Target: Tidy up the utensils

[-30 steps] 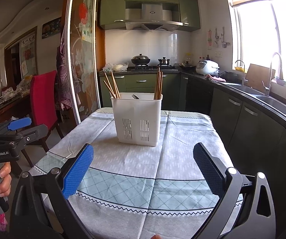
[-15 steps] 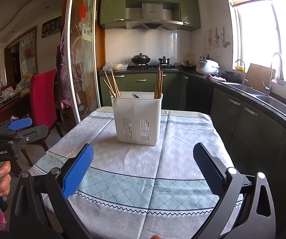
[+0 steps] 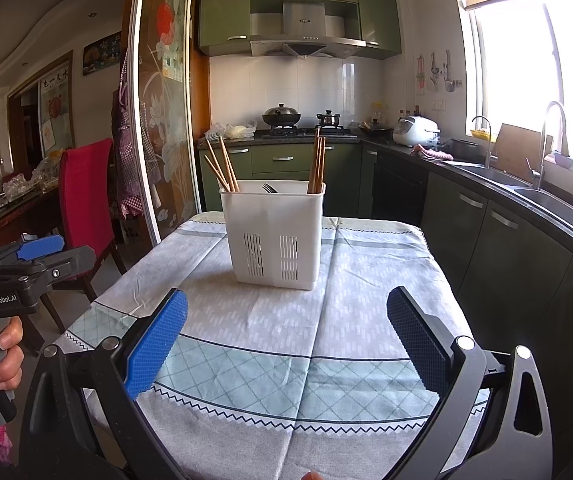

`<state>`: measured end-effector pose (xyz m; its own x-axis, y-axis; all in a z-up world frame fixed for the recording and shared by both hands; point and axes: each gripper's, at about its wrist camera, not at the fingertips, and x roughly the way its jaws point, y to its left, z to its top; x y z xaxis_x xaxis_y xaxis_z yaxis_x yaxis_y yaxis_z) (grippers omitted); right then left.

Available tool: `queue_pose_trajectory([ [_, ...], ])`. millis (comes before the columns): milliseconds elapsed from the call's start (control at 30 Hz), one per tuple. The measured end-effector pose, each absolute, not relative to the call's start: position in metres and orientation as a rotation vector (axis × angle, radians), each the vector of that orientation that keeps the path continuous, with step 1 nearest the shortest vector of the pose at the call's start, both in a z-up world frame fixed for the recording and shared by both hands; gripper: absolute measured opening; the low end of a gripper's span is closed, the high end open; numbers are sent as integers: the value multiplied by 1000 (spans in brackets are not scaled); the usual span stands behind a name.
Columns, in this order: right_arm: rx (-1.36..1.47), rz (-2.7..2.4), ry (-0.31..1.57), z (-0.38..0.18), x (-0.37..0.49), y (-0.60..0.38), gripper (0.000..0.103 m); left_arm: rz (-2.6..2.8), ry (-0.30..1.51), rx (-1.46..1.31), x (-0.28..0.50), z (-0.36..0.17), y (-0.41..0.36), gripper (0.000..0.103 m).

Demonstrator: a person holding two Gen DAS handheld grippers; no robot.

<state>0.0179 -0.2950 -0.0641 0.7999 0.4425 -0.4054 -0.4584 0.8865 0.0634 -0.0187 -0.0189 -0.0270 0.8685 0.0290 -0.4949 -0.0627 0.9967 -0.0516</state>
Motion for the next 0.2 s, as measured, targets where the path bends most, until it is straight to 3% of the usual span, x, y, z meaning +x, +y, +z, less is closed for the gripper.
queue_pose_trajectory([
  [200,-48,474,446,-71,30,-293,98,53,569,-60,1,-40,-14,96],
])
